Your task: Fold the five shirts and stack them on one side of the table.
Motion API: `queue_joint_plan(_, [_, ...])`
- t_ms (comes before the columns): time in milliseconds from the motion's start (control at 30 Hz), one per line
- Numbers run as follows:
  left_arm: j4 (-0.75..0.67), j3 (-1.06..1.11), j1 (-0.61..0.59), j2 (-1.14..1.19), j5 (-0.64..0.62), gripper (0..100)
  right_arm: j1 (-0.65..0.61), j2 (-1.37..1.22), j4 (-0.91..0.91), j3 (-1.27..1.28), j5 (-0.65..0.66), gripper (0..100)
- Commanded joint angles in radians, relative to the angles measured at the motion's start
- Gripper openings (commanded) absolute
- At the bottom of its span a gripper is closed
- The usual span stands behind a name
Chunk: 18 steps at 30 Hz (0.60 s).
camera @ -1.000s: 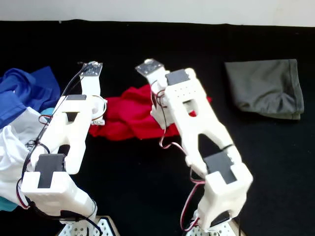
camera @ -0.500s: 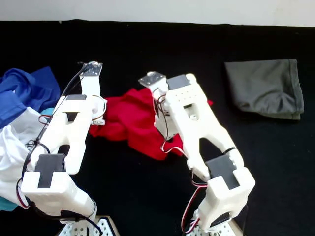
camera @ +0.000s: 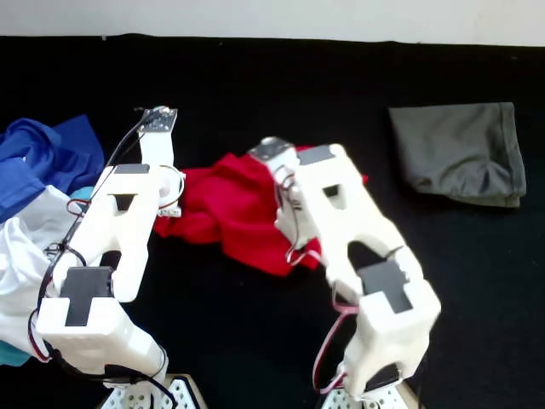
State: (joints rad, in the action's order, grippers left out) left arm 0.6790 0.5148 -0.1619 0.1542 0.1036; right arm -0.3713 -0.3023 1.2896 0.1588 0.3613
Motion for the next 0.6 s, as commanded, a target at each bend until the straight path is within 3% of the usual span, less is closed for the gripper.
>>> queue_joint_plan(0, [0.000, -0.021, -0.007, 0.004, -0.003, 1, 0.111, -0.107, -0.114, -0.090, 0.008, 7.8])
queue_joint_plan(167, [0.000, -0.021, -0.007, 0.004, -0.003, 1, 0.223, -0.236, -0.050, -0.361, 0.005, 7.3])
queue_joint_plan(333, [0.000, -0.021, -0.007, 0.004, -0.003, 1, 0.255, -0.275, 0.102, -0.604, 0.005, 7.7])
queue_joint_plan(500, [0.000, -0.021, -0.007, 0.004, -0.003, 1, 0.237, -0.277, 0.275, -0.720, 0.005, 20.8])
queue_joint_plan(567, [0.000, -0.021, -0.007, 0.004, -0.003, 1, 0.219, -0.274, 0.344, -0.750, 0.011, 21.8])
